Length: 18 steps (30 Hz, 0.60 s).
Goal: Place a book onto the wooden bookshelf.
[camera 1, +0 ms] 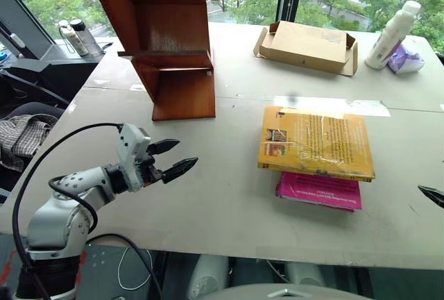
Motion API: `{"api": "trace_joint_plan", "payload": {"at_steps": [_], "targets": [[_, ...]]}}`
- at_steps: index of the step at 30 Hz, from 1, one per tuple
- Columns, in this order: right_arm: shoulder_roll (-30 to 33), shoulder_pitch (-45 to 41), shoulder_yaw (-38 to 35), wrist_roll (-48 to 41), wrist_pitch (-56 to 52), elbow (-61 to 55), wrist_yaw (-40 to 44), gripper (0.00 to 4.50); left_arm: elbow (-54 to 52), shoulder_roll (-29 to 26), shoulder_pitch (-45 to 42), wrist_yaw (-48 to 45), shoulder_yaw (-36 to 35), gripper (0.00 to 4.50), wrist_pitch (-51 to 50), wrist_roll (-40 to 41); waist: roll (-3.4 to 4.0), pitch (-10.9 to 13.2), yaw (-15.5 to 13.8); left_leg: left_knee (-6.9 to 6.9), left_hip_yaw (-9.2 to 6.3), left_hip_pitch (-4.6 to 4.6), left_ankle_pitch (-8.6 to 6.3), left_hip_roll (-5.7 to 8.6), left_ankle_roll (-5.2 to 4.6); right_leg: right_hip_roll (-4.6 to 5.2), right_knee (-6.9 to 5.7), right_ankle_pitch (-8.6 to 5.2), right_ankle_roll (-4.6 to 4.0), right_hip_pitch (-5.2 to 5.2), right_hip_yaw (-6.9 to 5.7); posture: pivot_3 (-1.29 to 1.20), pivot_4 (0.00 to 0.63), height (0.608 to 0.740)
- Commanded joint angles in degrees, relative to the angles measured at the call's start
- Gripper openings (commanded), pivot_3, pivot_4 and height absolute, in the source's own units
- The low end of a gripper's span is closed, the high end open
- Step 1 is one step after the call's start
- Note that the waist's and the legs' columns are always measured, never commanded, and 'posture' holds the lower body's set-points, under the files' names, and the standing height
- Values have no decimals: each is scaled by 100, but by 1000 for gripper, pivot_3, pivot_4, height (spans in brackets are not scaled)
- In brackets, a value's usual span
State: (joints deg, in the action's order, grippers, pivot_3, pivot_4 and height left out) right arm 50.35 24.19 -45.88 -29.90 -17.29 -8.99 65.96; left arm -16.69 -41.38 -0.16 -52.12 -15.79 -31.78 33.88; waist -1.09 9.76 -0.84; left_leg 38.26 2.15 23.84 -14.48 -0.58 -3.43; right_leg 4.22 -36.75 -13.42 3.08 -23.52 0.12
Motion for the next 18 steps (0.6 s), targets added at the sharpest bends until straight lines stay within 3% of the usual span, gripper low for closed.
{"api": "trace_joint_plan", "payload": {"at_steps": [1,5,8,10,12,18], "targets": [[-22,-61,-213,-41,42,-149,-161,4477,-191,-123,-168,-90,-97,4410,-58,214,0,0,-2,0,0,0,0,0,0,0,0,0,0,0,0,0,150,740],[-134,-472,-110,-171,-206,-643,-790,4477,-506,-161,-434,-178,15,4410,-268,496,2,-1,0,4,0,-1,0,0,0,0,-2,1,0,1,1,0,150,740],[83,-555,94,372,-752,-1129,-1553,4477,-598,-236,-529,-328,111,4410,-199,501,7,-3,10,2,1,-1,1,0,1,-5,-2,0,0,0,1,0,150,740],[360,-972,311,-73,-1796,-1210,-1873,4085,-714,-398,-557,-638,215,4500,-16,434,7,-2,7,1,1,0,1,0,1,-6,-2,0,0,0,-1,0,150,740],[608,-1170,527,-315,-2349,-1442,-1873,3569,-833,-518,-543,-842,283,4500,81,419,12,2,21,6,6,0,1,0,1,-8,-3,1,-1,-1,-1,0,150,740],[1224,-2056,1642,28,-3106,-1589,-2390,707,-1010,-669,-423,-1011,351,4500,180,400,12,3,2,6,10,0,1,0,0,-7,-3,1,-1,-2,4,0,150,740]]}}
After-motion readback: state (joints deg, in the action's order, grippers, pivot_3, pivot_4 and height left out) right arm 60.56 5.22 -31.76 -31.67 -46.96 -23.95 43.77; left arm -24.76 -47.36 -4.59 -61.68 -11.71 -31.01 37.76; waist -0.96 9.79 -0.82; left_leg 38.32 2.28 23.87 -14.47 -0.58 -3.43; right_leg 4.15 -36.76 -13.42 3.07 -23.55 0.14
